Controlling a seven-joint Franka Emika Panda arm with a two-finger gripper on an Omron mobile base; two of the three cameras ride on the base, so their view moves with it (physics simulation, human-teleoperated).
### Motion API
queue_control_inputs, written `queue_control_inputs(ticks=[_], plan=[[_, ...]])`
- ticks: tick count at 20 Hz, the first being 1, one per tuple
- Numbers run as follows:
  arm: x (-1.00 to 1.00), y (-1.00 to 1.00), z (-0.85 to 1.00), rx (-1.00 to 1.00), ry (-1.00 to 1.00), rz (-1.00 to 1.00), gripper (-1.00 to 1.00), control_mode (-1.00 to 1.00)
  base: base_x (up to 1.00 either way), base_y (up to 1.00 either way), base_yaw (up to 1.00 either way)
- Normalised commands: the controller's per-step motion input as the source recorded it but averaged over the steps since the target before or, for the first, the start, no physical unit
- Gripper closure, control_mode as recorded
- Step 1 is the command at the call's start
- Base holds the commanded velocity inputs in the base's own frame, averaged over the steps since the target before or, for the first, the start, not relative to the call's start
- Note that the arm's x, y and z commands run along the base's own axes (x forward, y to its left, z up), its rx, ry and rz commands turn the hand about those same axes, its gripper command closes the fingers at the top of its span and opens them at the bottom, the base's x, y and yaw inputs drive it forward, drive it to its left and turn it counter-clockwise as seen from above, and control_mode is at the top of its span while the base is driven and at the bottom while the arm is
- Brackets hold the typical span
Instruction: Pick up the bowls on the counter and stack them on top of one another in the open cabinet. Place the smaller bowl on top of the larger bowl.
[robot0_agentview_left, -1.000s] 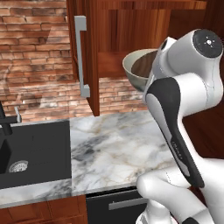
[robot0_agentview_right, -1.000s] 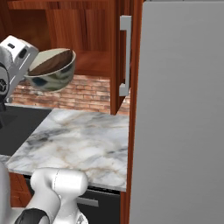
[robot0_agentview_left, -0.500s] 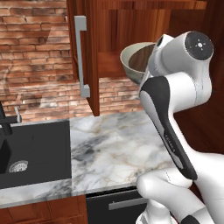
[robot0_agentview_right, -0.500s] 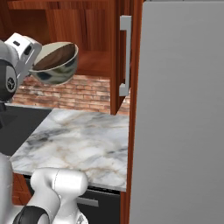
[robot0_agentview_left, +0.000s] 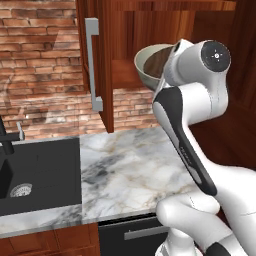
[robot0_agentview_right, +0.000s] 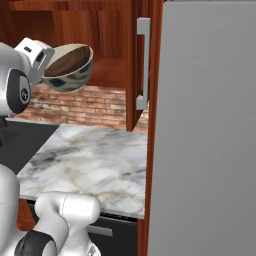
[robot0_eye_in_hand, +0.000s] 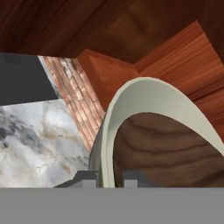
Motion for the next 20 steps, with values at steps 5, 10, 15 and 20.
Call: queue_control_inputs(ticks=[5,10,15,20], plan=[[0.33,0.01,0.03,0.00,-0.02,0.00,1.00,-1.00,0.00,0.00,0.00],[0.35,0.01,0.00,0.00,0.00,0.01,1.00,-1.00,0.00,0.00,0.00],[0.39,0.03,0.00,0.00,0.00,0.01,1.00,-1.00,0.00,0.00,0.00],[0.37,0.03,0.02,0.00,0.00,0.01,1.00,-1.00,0.00,0.00,0.00]])
